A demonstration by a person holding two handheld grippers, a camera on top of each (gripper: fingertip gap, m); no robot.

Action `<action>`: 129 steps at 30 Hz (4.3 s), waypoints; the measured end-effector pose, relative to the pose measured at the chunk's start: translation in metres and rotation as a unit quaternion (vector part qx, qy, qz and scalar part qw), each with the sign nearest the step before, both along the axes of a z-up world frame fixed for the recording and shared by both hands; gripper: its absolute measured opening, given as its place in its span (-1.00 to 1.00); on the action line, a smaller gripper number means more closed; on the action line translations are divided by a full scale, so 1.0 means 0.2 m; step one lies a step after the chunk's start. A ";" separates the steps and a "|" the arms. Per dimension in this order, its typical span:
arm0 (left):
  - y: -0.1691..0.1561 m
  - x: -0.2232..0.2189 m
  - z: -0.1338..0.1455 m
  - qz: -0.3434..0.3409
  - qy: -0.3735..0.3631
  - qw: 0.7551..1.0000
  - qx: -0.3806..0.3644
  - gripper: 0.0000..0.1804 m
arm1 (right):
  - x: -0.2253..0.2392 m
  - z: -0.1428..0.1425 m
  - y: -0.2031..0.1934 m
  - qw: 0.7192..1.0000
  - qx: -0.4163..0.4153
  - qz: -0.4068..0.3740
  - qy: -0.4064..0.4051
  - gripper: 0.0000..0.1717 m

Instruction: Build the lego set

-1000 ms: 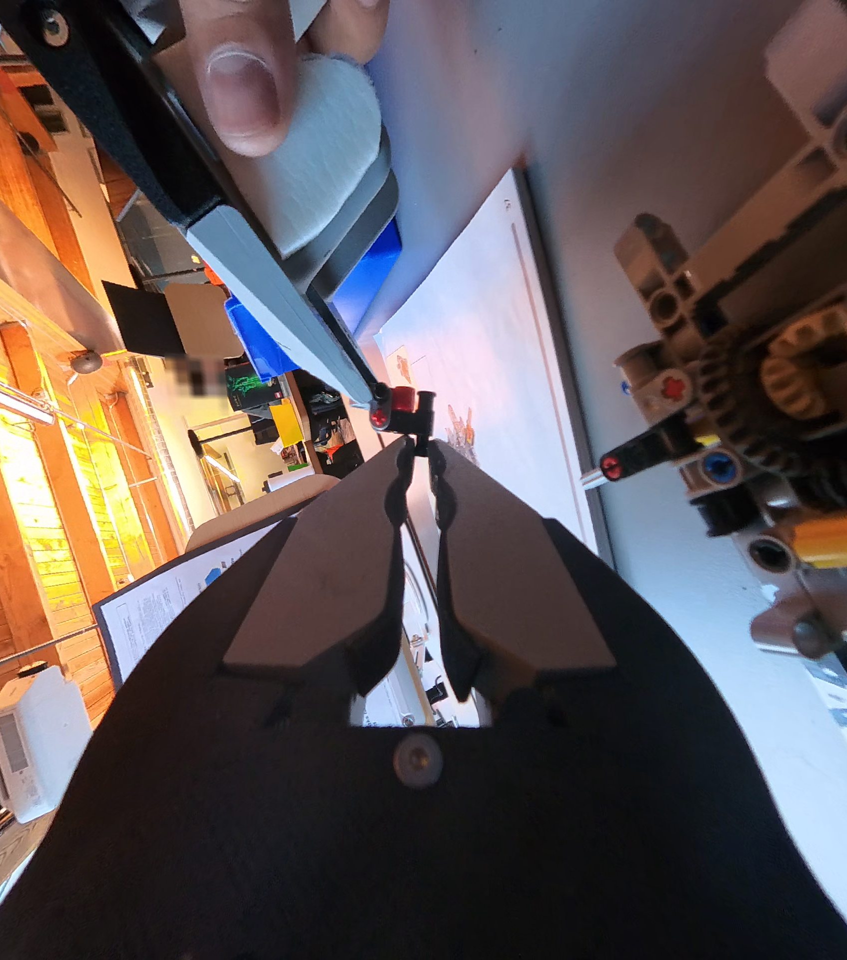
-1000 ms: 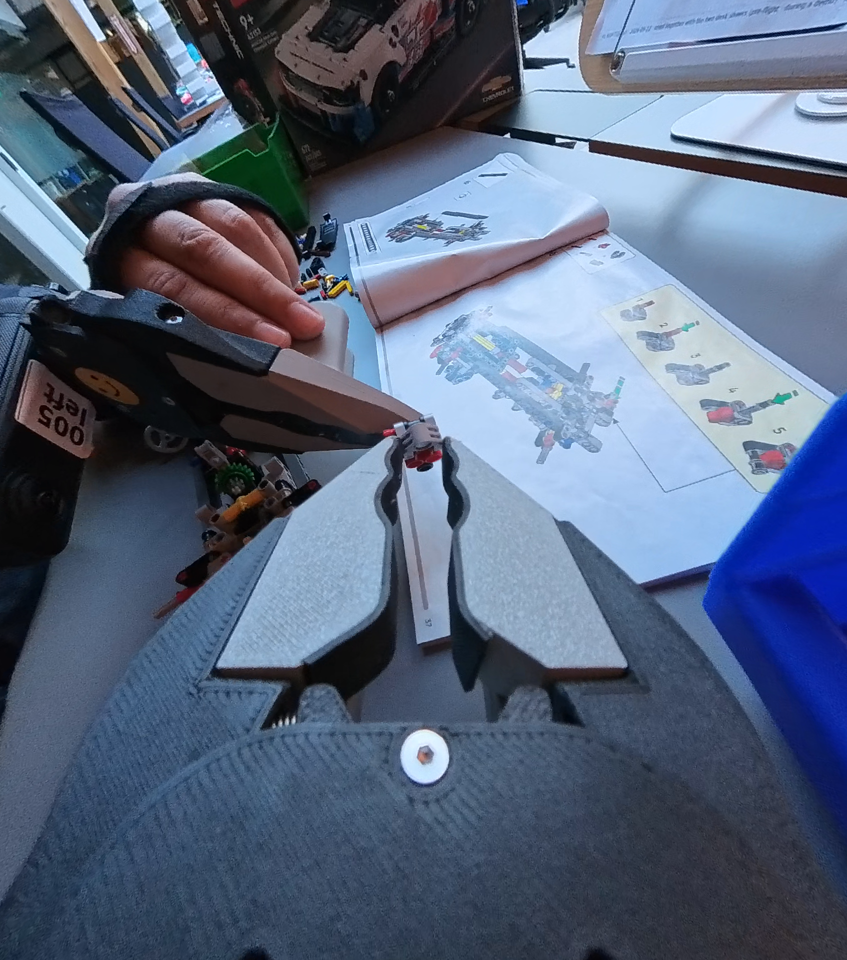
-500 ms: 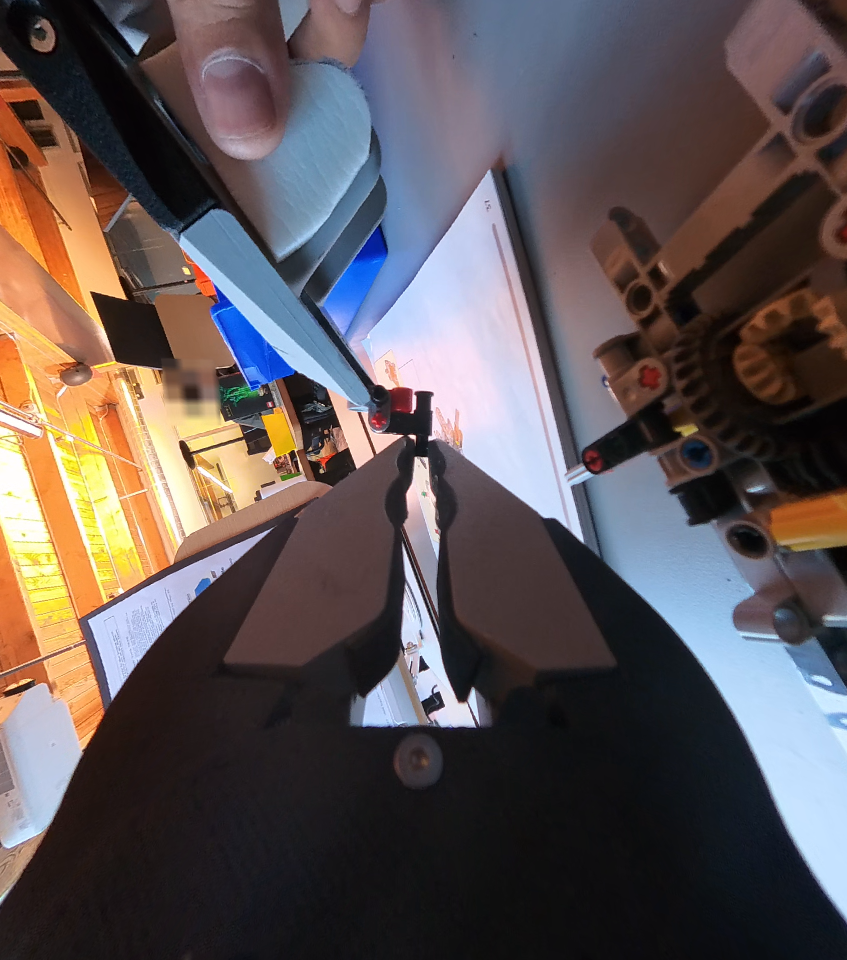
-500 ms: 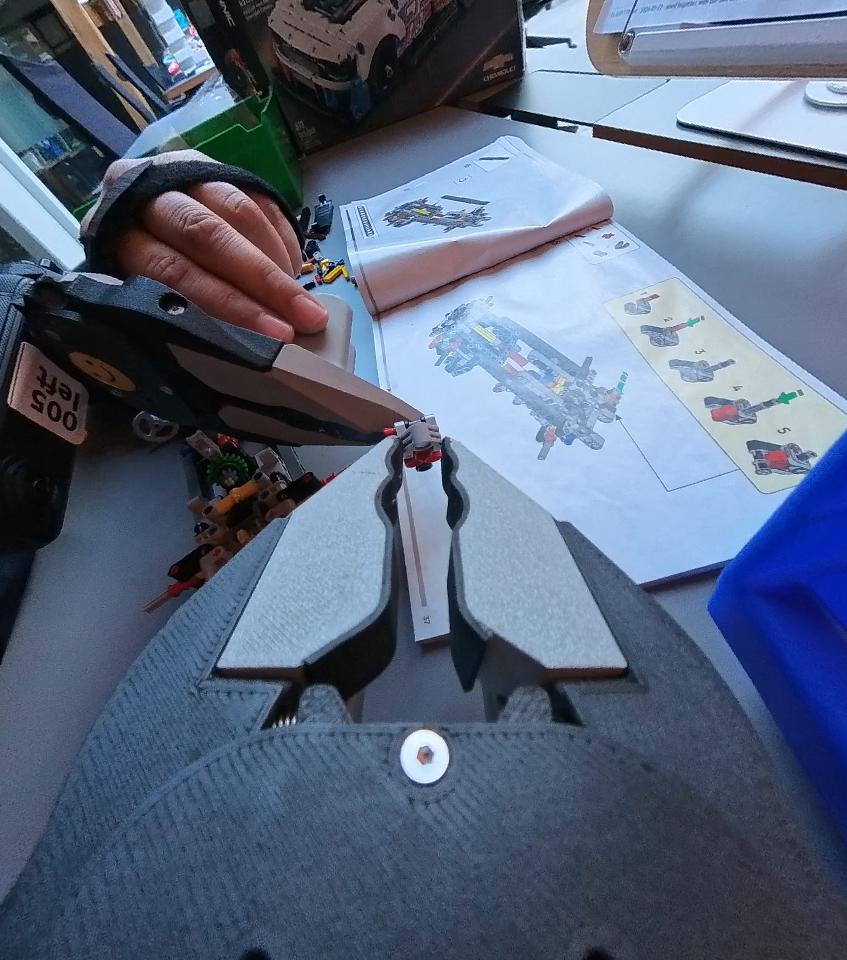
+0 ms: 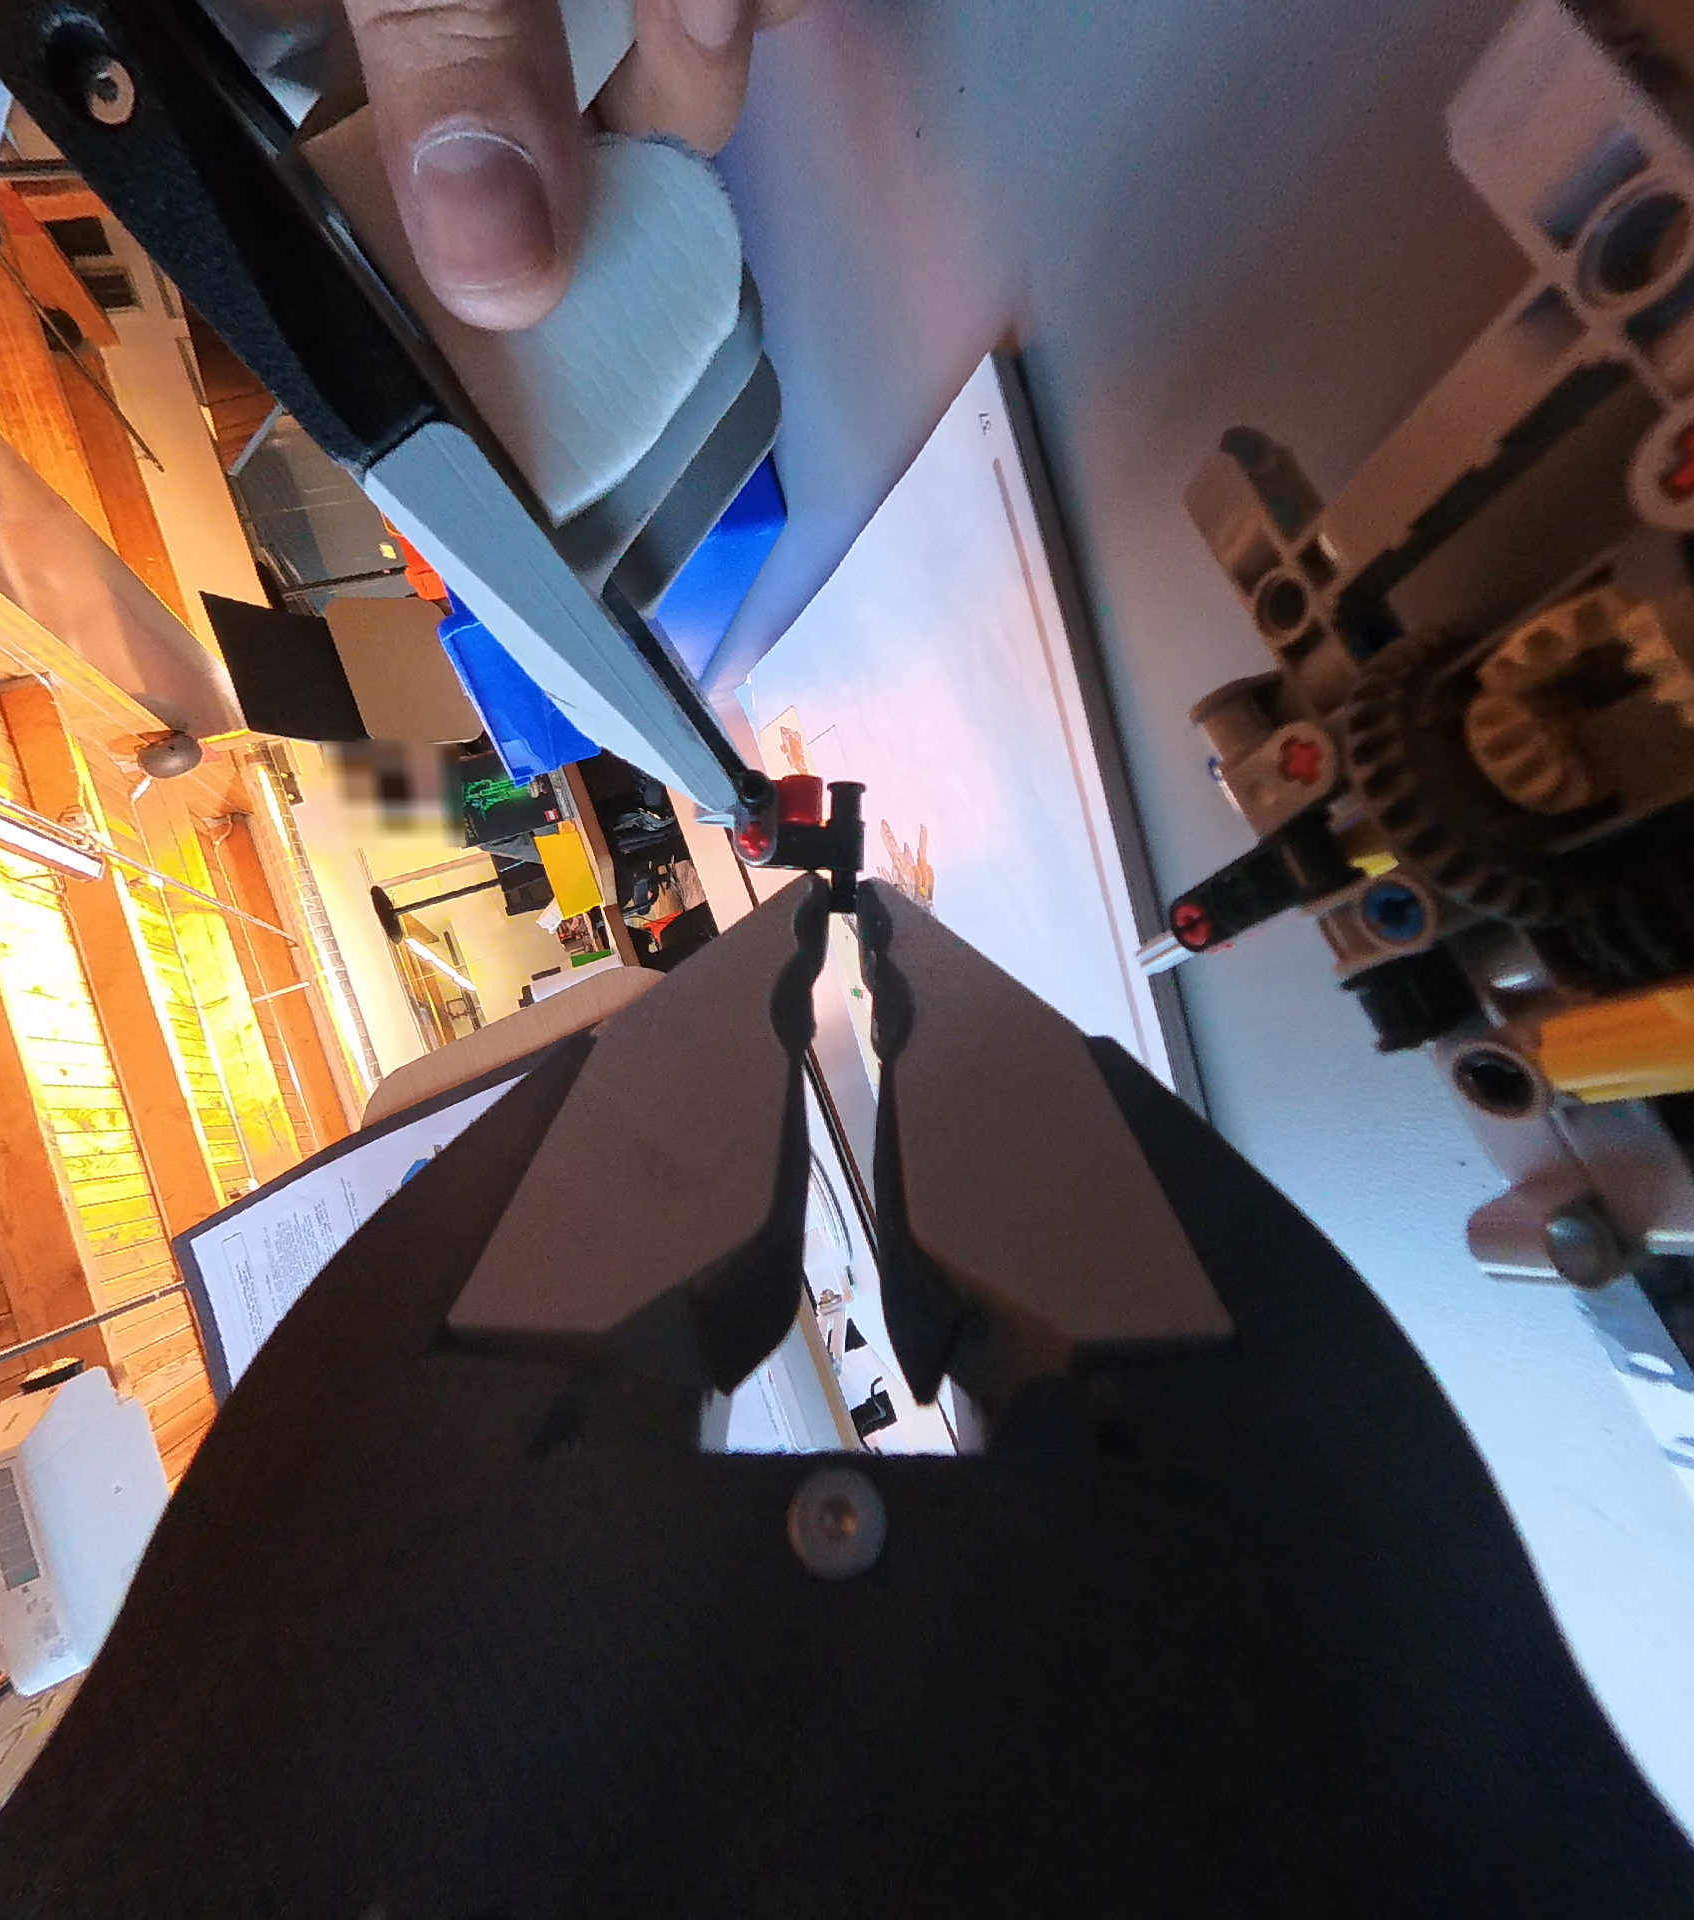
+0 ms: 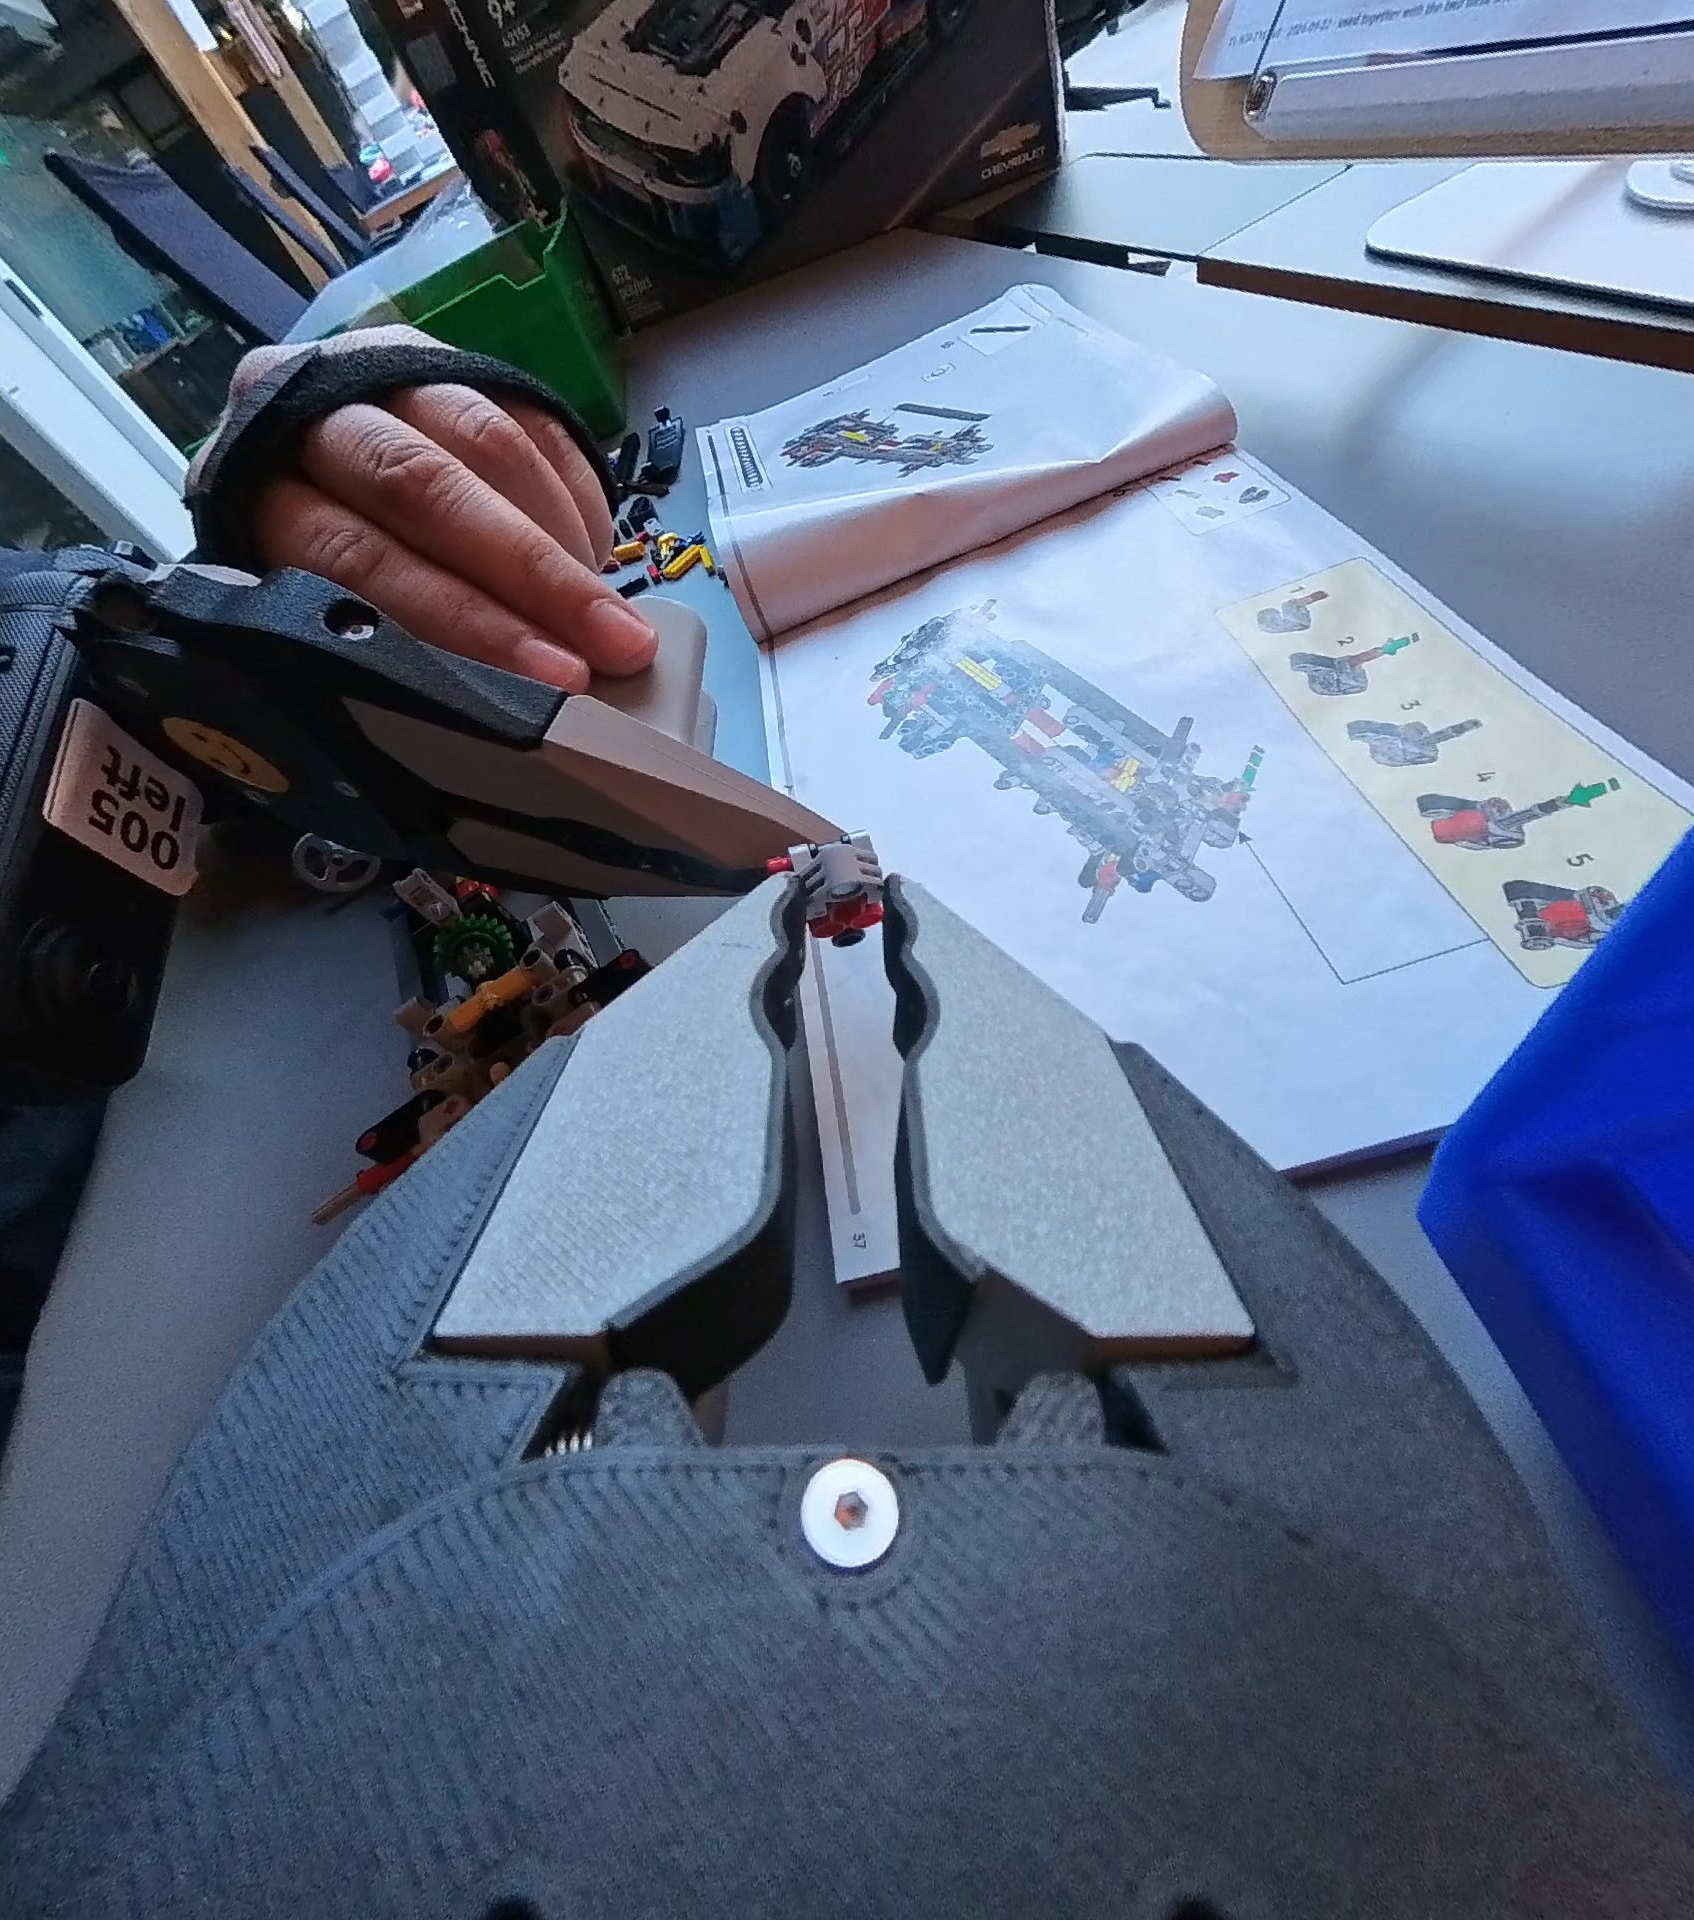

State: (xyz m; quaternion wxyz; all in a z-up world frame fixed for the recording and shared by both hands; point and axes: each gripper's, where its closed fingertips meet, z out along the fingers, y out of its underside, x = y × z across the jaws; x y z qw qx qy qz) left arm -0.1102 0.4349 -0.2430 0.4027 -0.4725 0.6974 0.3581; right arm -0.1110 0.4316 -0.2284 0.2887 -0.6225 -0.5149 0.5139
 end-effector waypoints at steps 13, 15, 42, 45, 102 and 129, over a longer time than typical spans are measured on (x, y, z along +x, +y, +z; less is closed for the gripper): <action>0.01 0.00 0.06 -0.010 -0.034 0.999 0.024 -0.97 | 0.02 0.06 0.00 0.998 0.042 0.003 0.039 -0.88; 0.03 -0.04 0.08 0.001 -0.059 0.998 0.027 -0.97 | 0.03 0.09 0.01 0.997 0.053 -0.005 0.059 -0.89; 0.01 -0.06 0.01 0.055 -0.226 0.961 -0.152 -0.97 | 0.01 0.05 -0.03 0.993 0.111 0.004 0.036 -0.65; 0.01 -0.12 -0.02 0.127 -0.308 0.905 -0.264 -0.97 | 0.01 0.05 -0.02 0.994 0.106 -0.001 0.034 -0.66; 0.03 -0.16 -0.07 0.012 -0.169 0.982 -0.079 -0.98 | 0.06 0.08 -0.02 0.998 0.026 0.027 0.059 -0.82; -0.02 -0.04 0.01 -0.032 -0.099 0.995 -0.003 -0.98 | 0.03 0.03 -0.07 0.996 0.072 0.038 0.020 -0.70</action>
